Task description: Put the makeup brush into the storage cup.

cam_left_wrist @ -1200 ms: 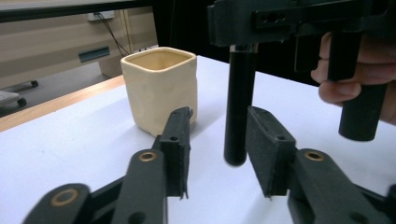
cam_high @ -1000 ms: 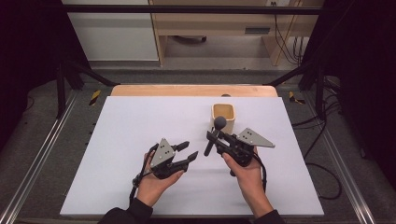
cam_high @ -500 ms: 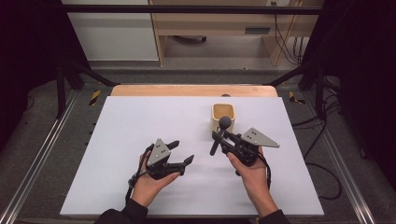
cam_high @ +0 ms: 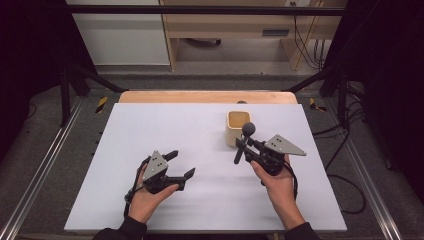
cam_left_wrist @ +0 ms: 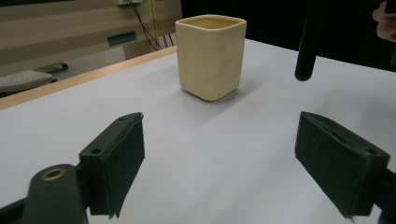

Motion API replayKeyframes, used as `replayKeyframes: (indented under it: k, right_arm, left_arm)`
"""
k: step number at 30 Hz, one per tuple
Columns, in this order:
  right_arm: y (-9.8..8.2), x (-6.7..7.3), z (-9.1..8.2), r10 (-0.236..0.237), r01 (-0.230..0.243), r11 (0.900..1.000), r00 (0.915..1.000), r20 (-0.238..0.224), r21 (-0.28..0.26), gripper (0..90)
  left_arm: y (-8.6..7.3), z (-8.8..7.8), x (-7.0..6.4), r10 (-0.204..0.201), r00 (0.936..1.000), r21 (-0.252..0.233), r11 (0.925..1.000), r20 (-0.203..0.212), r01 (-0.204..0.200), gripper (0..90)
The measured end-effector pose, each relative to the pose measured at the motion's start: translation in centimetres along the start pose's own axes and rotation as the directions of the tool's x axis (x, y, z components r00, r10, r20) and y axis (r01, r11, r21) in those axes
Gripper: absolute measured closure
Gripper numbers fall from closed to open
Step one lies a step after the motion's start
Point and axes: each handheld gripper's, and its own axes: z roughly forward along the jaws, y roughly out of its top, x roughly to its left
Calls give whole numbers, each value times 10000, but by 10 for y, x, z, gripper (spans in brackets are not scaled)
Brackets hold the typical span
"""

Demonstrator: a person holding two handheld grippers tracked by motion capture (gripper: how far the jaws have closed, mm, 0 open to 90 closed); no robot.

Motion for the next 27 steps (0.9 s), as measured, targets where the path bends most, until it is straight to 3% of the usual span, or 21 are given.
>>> replayKeyframes:
  k: [5, 7, 11, 17, 21, 27]
  right_arm:
    - [5, -5, -2, -115, 114, 9999, 9998, 174, 85, 700]
    - [8, -9, -2, -163, 159, 9998, 9995, 260, 137, 700]
    - [11, -13, -3, -232, 223, 9995, 9989, 401, 237, 700]
    - [23, -19, -5, -360, 356, 9993, 9976, 598, 77, 700]
    - [35, -20, -6, -520, 516, 9986, 9959, 744, 77, 700]
    - [43, -23, -6, -861, 849, 9962, 9925, 871, 172, 700]
  left_arm:
    - [-10, -11, 7, 235, 9997, -186, 9995, -101, -237, 141]
    - [-15, -19, 9, 551, 9985, -401, 9977, -48, -553, 132]
    - [-15, -23, 13, 800, 9968, -426, 9959, 53, -797, 128]
    - [-22, -40, 26, 597, 9980, -899, 9940, -222, -615, 117]
    - [-29, -53, 32, 354, 9991, -1464, 9885, -242, -386, 100]
    - [-34, -57, 39, 200, 9995, -1712, 9849, -261, -242, 81]
